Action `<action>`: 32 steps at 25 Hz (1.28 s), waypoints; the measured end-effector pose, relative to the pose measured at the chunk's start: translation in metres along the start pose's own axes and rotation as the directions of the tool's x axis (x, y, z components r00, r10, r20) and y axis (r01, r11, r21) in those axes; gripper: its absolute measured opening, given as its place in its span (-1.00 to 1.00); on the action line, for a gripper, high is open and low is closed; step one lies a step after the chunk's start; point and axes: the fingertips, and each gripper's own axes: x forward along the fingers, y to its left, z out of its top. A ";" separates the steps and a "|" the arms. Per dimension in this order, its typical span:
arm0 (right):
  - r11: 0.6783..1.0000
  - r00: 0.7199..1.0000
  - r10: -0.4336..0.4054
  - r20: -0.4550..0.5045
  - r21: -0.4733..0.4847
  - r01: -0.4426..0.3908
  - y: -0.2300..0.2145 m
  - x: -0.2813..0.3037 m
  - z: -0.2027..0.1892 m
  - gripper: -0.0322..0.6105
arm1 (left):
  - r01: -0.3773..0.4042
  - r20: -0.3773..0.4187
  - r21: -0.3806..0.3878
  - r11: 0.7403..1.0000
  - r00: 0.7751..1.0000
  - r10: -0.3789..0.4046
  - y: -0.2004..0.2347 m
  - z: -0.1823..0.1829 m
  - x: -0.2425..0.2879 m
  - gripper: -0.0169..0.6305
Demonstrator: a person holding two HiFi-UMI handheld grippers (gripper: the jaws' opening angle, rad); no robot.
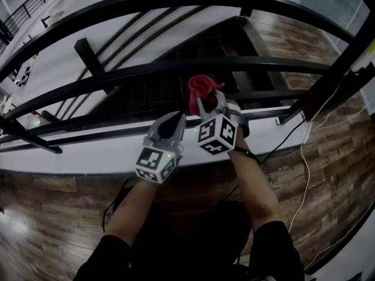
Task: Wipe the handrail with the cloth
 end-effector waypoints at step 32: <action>0.973 0.962 -0.199 -0.186 0.077 0.216 -0.153 -0.065 -0.183 -0.77 | 0.243 -0.022 -0.072 0.967 0.969 -0.245 -0.163 -0.043 0.149 -0.95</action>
